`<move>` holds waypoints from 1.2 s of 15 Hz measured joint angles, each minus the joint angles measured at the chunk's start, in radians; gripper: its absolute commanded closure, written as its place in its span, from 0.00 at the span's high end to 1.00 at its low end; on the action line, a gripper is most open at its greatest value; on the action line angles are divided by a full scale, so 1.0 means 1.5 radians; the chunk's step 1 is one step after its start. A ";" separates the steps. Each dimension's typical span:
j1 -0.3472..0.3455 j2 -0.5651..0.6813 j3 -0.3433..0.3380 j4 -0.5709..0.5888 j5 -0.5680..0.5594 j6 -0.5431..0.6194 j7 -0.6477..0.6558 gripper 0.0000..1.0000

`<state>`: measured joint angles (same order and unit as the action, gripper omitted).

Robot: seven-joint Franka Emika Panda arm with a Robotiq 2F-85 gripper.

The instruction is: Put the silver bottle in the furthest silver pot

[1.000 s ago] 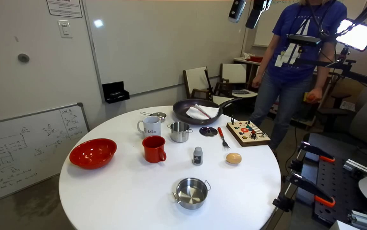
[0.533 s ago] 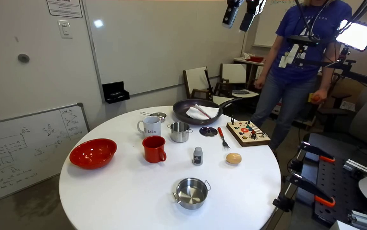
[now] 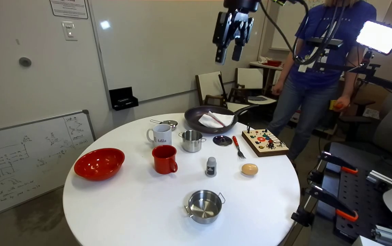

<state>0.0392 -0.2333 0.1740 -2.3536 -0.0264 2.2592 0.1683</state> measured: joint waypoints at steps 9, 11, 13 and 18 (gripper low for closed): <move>0.006 0.259 -0.022 0.118 0.041 -0.031 -0.115 1.00; 0.006 0.305 -0.023 0.139 0.063 -0.034 -0.144 1.00; 0.005 0.352 -0.023 0.168 0.081 -0.052 -0.167 1.00; -0.005 0.470 -0.028 0.277 0.105 -0.140 -0.184 1.00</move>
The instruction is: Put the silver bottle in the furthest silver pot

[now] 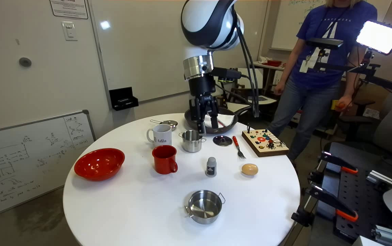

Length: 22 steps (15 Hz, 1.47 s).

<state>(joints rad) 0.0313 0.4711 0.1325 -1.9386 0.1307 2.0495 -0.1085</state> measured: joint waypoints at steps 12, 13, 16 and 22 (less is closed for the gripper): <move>0.010 0.230 -0.043 0.249 -0.002 -0.187 0.131 1.00; 0.015 0.239 -0.046 0.259 -0.002 -0.199 0.147 1.00; 0.027 0.260 -0.056 0.286 -0.004 -0.232 0.191 1.00; 0.032 0.290 -0.077 0.334 -0.011 -0.290 0.226 1.00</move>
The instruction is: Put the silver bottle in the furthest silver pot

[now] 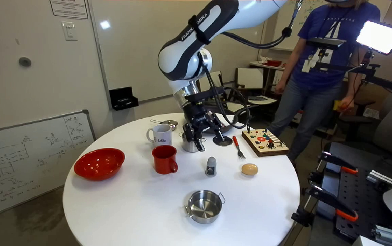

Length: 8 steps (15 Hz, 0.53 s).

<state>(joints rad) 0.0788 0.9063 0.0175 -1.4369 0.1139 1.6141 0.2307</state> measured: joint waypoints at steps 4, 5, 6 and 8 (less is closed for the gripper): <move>-0.004 0.037 -0.001 0.049 -0.013 -0.005 -0.037 1.00; -0.005 0.049 -0.001 0.062 -0.015 -0.007 -0.047 1.00; -0.005 0.060 -0.001 0.075 -0.017 -0.010 -0.055 1.00; -0.006 0.084 -0.001 0.101 -0.018 -0.018 -0.069 1.00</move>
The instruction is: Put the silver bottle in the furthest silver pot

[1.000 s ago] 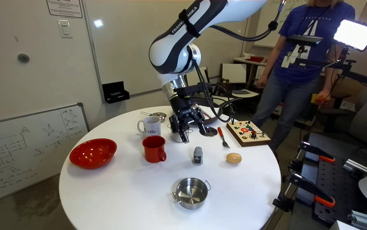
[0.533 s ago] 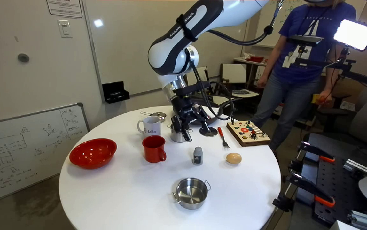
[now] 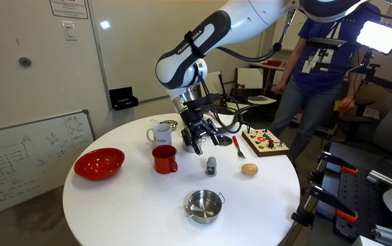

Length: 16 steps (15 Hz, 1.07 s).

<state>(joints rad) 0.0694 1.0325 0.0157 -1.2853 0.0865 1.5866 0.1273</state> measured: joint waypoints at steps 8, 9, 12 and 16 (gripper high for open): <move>-0.006 0.076 0.000 0.091 -0.008 -0.054 -0.022 1.00; -0.006 0.084 0.000 0.101 -0.009 -0.063 -0.025 1.00; -0.006 0.109 0.000 0.132 -0.010 -0.086 -0.036 1.00; -0.007 0.144 0.000 0.172 -0.010 -0.117 -0.051 1.00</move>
<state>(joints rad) 0.0586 1.2486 0.0157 -1.0271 0.0715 1.4110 0.0514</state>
